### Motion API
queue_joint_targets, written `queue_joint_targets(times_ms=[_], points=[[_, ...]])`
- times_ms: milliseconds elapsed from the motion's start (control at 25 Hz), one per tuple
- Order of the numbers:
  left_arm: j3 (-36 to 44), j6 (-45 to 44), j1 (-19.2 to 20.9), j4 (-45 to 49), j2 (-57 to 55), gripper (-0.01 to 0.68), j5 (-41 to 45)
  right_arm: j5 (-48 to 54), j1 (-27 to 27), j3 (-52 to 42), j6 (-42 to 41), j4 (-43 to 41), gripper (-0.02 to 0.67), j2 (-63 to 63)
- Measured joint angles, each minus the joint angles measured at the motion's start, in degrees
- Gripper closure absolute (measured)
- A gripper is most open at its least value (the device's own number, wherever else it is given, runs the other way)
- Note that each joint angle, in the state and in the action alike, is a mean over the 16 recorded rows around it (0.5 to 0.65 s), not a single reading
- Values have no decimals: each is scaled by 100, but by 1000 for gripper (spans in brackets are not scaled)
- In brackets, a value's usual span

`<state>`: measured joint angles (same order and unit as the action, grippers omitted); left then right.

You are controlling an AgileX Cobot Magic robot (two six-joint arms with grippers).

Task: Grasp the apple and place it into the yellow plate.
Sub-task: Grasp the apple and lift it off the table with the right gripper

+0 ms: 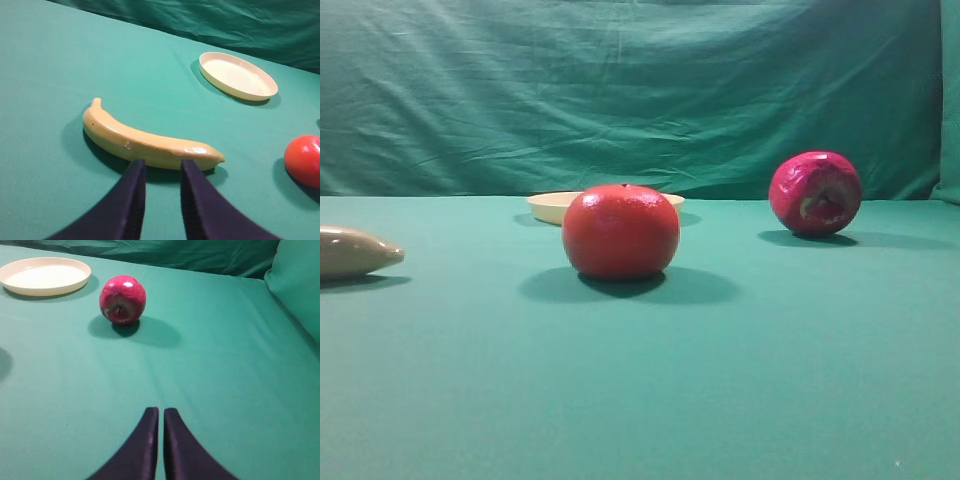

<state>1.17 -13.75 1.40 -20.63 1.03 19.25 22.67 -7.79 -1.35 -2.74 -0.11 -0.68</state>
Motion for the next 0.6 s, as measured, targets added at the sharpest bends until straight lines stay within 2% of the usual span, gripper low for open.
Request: queue_joint_targets(times_ms=[600], points=[[0, 0, 0, 0, 0, 516, 0, 0, 0, 0, 0, 0, 649, 0]])
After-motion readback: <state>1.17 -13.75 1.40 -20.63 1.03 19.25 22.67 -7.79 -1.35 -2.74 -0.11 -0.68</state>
